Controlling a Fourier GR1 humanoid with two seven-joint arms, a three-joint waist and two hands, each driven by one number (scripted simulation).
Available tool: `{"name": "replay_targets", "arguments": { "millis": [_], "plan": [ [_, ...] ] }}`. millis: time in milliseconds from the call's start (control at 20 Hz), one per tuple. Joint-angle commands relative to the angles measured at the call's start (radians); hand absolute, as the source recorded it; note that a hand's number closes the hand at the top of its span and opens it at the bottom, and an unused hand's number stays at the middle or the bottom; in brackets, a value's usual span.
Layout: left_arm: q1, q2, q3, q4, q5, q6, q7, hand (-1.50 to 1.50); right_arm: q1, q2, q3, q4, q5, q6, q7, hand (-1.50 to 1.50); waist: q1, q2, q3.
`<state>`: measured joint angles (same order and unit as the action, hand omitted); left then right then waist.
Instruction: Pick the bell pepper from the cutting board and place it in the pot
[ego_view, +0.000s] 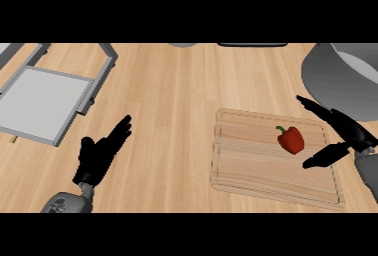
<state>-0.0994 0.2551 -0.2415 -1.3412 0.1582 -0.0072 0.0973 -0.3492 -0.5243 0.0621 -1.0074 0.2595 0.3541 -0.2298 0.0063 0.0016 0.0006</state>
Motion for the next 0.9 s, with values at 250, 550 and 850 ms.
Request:
{"name": "replay_targets", "arguments": {
  "millis": [250,550,850],
  "plan": [
    [-0.060,-0.011,0.060,0.065,-0.019,-0.039,0.009,0.00,-0.018,0.014,-0.087,0.160,-0.068,0.144,-0.190,-1.50,-0.007,0.001,0.000],
    [0.038,-0.034,0.029,-0.033,-0.043,-0.033,0.033,0.00,-0.053,0.086,-0.101,0.326,-0.065,0.170,-0.290,-1.50,0.005,0.001,0.000],
    [0.030,-0.078,0.041,0.009,-0.076,-0.045,-0.024,0.00,-0.123,0.109,-0.123,0.519,-0.025,0.167,-0.355,-1.50,0.006,0.002,0.000]
  ]
}}
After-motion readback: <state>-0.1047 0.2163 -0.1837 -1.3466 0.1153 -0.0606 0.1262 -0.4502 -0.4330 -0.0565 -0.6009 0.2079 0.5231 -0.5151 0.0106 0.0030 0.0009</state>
